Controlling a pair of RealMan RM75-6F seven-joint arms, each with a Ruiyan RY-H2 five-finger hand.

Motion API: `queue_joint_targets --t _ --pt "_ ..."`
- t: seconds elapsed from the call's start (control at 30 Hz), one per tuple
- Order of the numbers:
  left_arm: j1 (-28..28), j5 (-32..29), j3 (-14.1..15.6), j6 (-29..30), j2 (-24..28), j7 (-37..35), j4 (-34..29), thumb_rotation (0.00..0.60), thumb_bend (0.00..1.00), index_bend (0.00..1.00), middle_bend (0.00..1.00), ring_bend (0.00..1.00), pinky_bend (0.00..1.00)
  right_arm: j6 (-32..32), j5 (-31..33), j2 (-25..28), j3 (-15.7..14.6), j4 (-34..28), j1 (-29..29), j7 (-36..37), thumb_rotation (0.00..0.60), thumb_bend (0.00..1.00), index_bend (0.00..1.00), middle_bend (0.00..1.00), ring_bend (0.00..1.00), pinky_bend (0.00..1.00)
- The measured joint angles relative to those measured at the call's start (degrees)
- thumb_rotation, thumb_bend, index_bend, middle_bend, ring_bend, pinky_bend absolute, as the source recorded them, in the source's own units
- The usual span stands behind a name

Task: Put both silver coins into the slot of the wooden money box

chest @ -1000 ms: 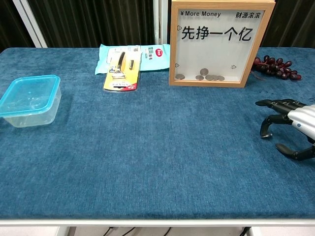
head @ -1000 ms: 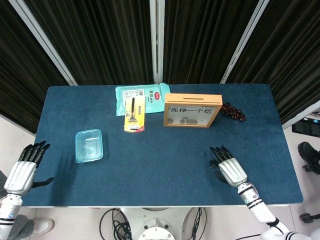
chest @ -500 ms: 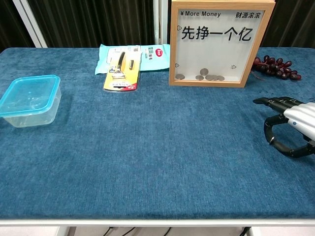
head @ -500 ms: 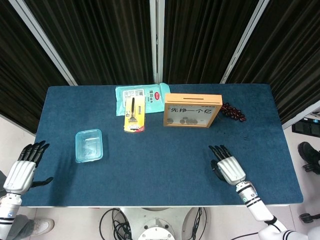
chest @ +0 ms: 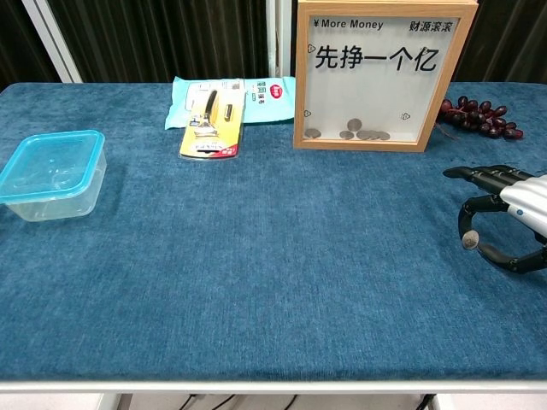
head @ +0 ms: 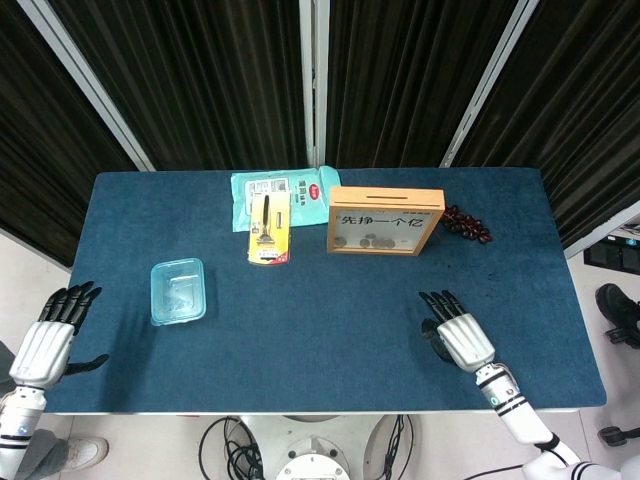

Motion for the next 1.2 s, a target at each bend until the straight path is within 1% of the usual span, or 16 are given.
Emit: queue_joint_targets --t 0.27,0.57,0.73,0.87,1.07,1.2 --pt "0.0 0.0 0.0 0.1 0.1 0.3 -0.3 0.600 0.05 0.00 0.00 0.00 0.00 0.5 -0.3 0.1 -0.1 0.0 -0.1 0.5 0.600 0.38 0.48 0.01 0.00 0.00" --pt "0.1 0.0 0.0 0.1 0.1 0.2 -0.2 0.600 0.05 0.00 0.00 0.00 0.00 0.8 -0.4 0.0 0.0 0.0 -0.1 0.9 0.600 0.38 0.56 0.01 0.00 0.00" --pt "0.1 0.0 0.1 0.3 0.1 0.0 -0.1 0.600 0.05 0.00 0.00 0.00 0.00 1.0 -0.4 -0.2 0.1 0.0 -0.1 1.1 0.600 0.38 0.63 0.02 0.00 0.00" --pt "0.2 0.0 0.1 0.3 0.1 -0.1 -0.1 0.600 0.05 0.00 0.00 0.00 0.00 2.0 -0.6 0.3 0.5 -0.7 -0.1 1.3 0.600 0.38 0.66 0.02 0.00 0.00" --pt "0.2 0.2 0.0 0.7 0.2 -0.2 -0.3 0.600 0.05 0.00 0.00 0.00 0.00 5.6 -0.8 2.9 2.5 -4.6 0.1 1.9 0.600 0.38 0.69 0.02 0.00 0.00" --pt "0.4 0.4 0.0 1.2 0.4 0.1 -0.6 0.600 0.05 0.00 0.00 0.00 0.00 7.2 -0.3 6.6 5.4 -10.3 0.9 1.9 0.600 0.38 0.70 0.02 0.00 0.00"
